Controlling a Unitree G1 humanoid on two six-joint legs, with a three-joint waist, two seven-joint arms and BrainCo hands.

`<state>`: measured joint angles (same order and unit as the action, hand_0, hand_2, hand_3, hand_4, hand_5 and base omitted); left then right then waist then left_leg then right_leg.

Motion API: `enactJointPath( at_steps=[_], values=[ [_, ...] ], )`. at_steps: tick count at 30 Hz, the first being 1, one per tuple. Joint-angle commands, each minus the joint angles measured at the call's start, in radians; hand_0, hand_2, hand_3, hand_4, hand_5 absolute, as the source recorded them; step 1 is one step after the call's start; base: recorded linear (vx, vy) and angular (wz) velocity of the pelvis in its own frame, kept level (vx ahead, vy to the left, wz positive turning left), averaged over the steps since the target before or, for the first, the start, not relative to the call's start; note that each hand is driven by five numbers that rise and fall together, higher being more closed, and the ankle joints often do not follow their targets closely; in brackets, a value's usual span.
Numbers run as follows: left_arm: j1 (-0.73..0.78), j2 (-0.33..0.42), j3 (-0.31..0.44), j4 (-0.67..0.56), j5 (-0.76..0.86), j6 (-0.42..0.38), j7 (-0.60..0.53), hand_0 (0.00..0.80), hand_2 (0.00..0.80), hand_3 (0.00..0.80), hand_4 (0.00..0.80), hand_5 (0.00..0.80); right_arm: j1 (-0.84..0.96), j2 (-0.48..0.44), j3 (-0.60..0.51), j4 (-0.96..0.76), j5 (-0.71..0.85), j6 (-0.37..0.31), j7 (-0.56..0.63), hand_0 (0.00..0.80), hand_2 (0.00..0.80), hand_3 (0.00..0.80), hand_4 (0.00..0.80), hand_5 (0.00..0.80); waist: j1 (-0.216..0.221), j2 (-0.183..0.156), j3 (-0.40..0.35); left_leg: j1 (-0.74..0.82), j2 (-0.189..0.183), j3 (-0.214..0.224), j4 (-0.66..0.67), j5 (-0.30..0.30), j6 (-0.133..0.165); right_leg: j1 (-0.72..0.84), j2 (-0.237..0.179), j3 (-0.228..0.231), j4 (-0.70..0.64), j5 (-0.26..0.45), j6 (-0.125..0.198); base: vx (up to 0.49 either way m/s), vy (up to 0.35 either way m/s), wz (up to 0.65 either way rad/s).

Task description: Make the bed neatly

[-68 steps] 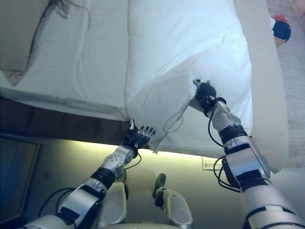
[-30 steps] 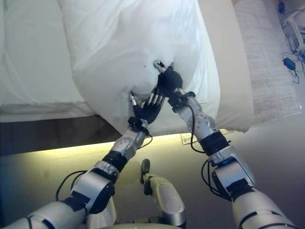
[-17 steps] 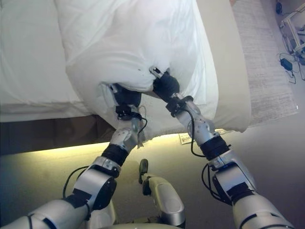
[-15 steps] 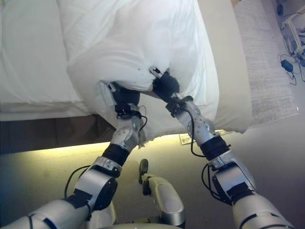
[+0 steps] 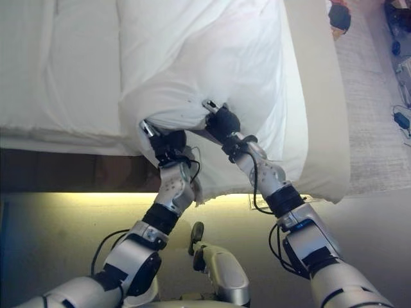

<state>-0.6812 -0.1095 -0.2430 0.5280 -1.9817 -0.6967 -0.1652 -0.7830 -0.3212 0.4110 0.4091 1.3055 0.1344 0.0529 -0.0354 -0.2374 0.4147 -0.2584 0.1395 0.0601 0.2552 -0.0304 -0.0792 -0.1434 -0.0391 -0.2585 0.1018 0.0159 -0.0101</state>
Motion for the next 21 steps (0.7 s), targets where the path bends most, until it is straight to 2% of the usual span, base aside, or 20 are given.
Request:
enactJointPath(
  at_steps=[1, 5, 9, 12, 17, 21],
  values=[
    [0.084, -0.03, 0.03, -0.106, 0.009, -0.025, -0.05, 0.0, 0.0, 0.0, 0.0, 0.0, 0.025, -0.004, -0.05, -0.011, -0.024, 0.006, 0.019, 0.0, 0.0, 0.0, 0.0, 0.0, 0.041, 0.04, -0.147, 0.08, 0.006, 0.006, -0.069, -0.052, -0.027, 0.048, -0.076, 0.004, -0.007, -0.055, 0.098, 0.061, 0.075, 0.11],
    [0.123, -0.017, 0.05, -0.104, 0.009, -0.009, -0.056, 0.0, 0.0, 0.0, 0.0, 0.0, 0.066, -0.009, -0.049, 0.004, -0.077, 0.048, 0.017, 0.0, 0.0, 0.0, 0.0, 0.0, 0.047, 0.052, -0.179, 0.126, 0.001, 0.007, -0.101, -0.045, -0.028, 0.088, -0.085, -0.002, -0.028, -0.053, 0.103, 0.067, 0.076, 0.12],
    [0.165, 0.023, 0.116, -0.095, 0.009, 0.036, -0.076, 0.0, 0.0, 0.0, 0.0, 0.0, 0.174, -0.022, -0.04, 0.0, -0.171, 0.121, 0.033, 0.0, 0.0, 0.0, 0.0, 0.0, 0.043, 0.075, -0.231, 0.186, -0.009, 0.012, -0.139, -0.034, -0.027, 0.129, -0.094, 0.003, -0.048, -0.048, 0.108, 0.113, 0.112, 0.02],
    [0.202, 0.063, 0.174, -0.103, 0.009, 0.077, -0.088, 0.0, 0.0, 0.0, 0.0, 0.0, 0.303, -0.028, -0.055, -0.012, -0.212, 0.143, 0.083, 0.0, 0.0, 0.0, 0.0, 0.0, 0.034, 0.09, -0.269, 0.214, -0.018, 0.018, -0.167, -0.02, -0.026, 0.145, -0.101, 0.008, -0.063, -0.037, 0.111, 0.098, 0.114, 0.0],
    [0.275, 0.146, 0.286, -0.084, 0.009, 0.205, -0.142, 0.0, 0.0, 0.0, 0.0, 0.0, 0.585, -0.01, -0.111, 0.013, -0.227, 0.173, 0.217, 0.0, 0.0, 0.0, 0.0, 0.0, 0.015, 0.125, -0.323, 0.27, -0.031, 0.032, -0.22, -0.003, -0.023, 0.175, -0.11, 0.019, -0.09, -0.02, 0.126, 0.037, 0.094, -0.08],
    [0.32, 0.207, 0.376, -0.01, 0.009, 0.337, -0.201, 0.0, 0.0, 0.0, 0.0, 0.0, 0.742, 0.04, -0.149, 0.151, -0.282, 0.162, 0.305, 0.0, 0.0, 0.0, 0.0, 0.0, 0.001, 0.157, -0.356, 0.307, -0.045, 0.038, -0.255, 0.005, -0.016, 0.192, -0.119, 0.031, -0.11, -0.002, 0.138, -0.013, 0.101, -0.06]
  ],
)
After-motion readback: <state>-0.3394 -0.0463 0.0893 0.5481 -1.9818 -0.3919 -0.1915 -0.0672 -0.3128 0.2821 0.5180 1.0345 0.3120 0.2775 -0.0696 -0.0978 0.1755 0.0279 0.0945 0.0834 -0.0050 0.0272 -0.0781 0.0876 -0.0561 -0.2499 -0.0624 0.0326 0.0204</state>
